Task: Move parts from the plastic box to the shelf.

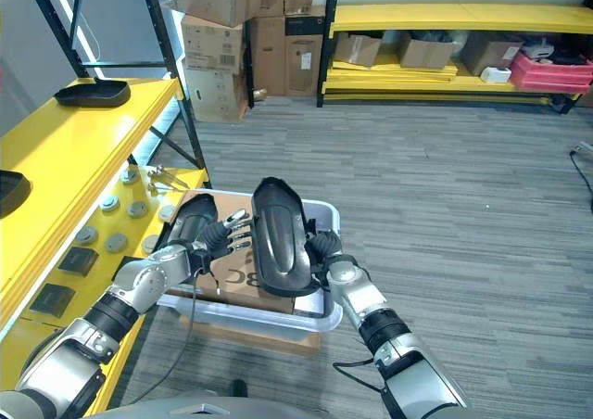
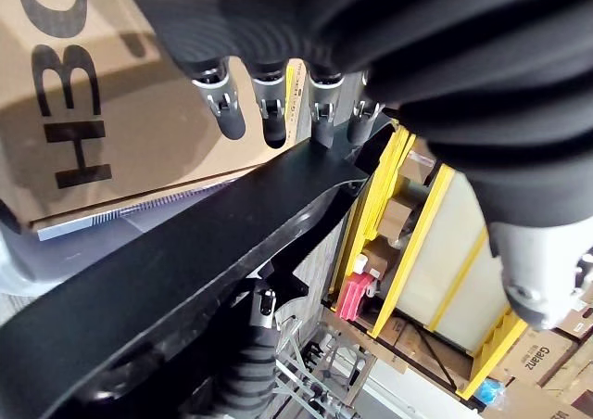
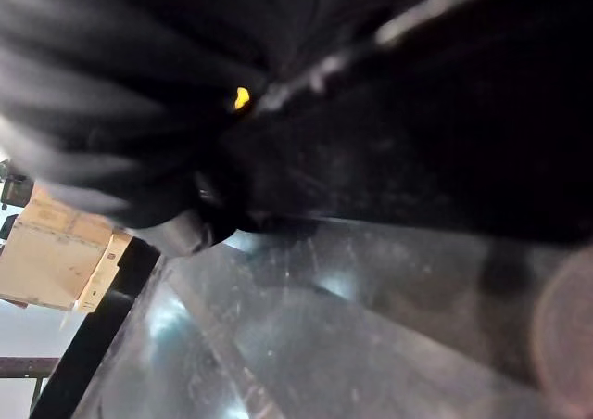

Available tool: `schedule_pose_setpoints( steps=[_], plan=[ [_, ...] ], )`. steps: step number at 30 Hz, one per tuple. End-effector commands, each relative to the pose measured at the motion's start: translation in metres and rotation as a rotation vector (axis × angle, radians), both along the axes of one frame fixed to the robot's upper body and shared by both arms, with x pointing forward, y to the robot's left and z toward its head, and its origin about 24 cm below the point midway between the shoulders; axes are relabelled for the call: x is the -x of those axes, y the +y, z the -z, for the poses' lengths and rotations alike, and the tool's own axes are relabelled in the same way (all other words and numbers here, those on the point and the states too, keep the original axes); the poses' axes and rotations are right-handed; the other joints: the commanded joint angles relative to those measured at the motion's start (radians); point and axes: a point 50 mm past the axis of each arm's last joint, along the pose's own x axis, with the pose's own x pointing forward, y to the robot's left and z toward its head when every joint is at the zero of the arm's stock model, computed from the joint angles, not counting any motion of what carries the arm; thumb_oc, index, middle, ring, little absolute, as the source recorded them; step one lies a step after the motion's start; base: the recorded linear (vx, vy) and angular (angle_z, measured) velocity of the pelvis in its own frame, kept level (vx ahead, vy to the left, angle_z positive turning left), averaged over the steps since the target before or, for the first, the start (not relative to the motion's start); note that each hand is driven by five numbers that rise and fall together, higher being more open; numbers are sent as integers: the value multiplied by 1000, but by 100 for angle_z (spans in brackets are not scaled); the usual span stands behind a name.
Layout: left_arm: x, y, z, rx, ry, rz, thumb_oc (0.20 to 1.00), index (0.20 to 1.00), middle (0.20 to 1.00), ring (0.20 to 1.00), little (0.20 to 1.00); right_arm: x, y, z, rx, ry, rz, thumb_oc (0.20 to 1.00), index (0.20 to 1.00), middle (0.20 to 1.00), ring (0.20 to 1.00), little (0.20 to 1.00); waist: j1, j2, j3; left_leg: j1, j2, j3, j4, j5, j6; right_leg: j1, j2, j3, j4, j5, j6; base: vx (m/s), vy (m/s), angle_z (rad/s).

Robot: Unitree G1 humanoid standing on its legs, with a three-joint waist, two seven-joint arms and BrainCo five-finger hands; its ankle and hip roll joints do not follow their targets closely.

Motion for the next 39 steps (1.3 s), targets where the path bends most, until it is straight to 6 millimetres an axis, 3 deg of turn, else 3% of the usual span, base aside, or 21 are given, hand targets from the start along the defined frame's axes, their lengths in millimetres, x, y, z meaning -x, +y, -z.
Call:
schedule_pose_setpoints(
  steps=[1, 7, 10, 12, 19, 24, 25, 32, 39],
  plan=[
    [-13, -28, -17, -70, -96, 24, 1000, 1000, 1000, 1000, 1000, -35, 52, -51, -93, -212, -148, 200, 200, 200, 200, 200, 34, -65, -42, -19, 45, 13, 35, -87, -45, 4, -112, 14, -48, 48, 115, 0, 0, 0],
    [-28, 10, -14, -276, -134, -78, 1000, 1000, 1000, 1000, 1000, -37, 38, -55, -65, -230, -108, 200, 200, 200, 200, 200, 39, -58, -44, -14, 48, 13, 36, -85, -51, 14, -114, 2, -52, 49, 118, 2, 5, -7],
    [-31, 17, -14, -308, -151, -99, 1000, 1000, 1000, 1000, 1000, -39, 36, -58, -54, -235, -98, 200, 200, 200, 200, 200, 40, -57, -44, -12, 47, 11, 34, -84, -52, 17, -114, 0, -54, 50, 119, -1, 1, -3],
    [-37, 32, -18, -335, -166, -133, 1000, 1000, 1000, 1000, 1000, -43, 27, -65, -49, -258, -59, 200, 200, 200, 200, 200, 45, -54, -46, -9, 48, 6, 31, -81, -54, 21, -114, -3, -56, 51, 120, 0, 0, 0],
    [-38, 43, -19, -320, -150, -135, 1000, 1000, 1000, 1000, 1000, -48, 13, -77, -55, -289, -25, 200, 200, 200, 200, 200, 47, -51, -44, -3, 48, 3, 21, -77, -53, 26, -114, -10, -59, 51, 120, 0, 0, 0],
    [-36, 33, -20, -253, -136, -99, 1000, 1000, 1000, 1000, 1000, -49, 13, -76, -71, -275, -44, 200, 200, 200, 200, 200, 46, -52, -46, -2, 47, 3, 15, -76, -51, 26, -114, -13, -62, 53, 120, 0, 0, 0],
    [-34, 16, -23, -190, -129, -50, 1000, 1000, 1000, 1000, 1000, -49, 22, -72, -79, -253, -80, 200, 200, 200, 200, 200, 46, -53, -45, -4, 47, 5, 13, -75, -50, 25, -115, -16, -62, 54, 121, 0, 0, 0],
    [-23, -33, -30, -87, -128, 62, 1000, 1000, 1000, 1000, 1000, -46, 55, -58, -79, -202, -180, 200, 200, 200, 200, 200, 46, -55, -44, -12, 42, -2, 12, -75, -48, 20, -117, -20, -64, 57, 123, 0, 0, 0],
    [-20, -48, -35, -137, -192, 128, 1000, 1000, 1000, 1000, 1000, -46, 75, -57, -54, -184, -256, 200, 200, 200, 200, 200, 46, -58, -45, -14, 43, -2, 10, -76, -49, 18, -118, -23, -62, 55, 124, 0, 0, 0]
  ],
)
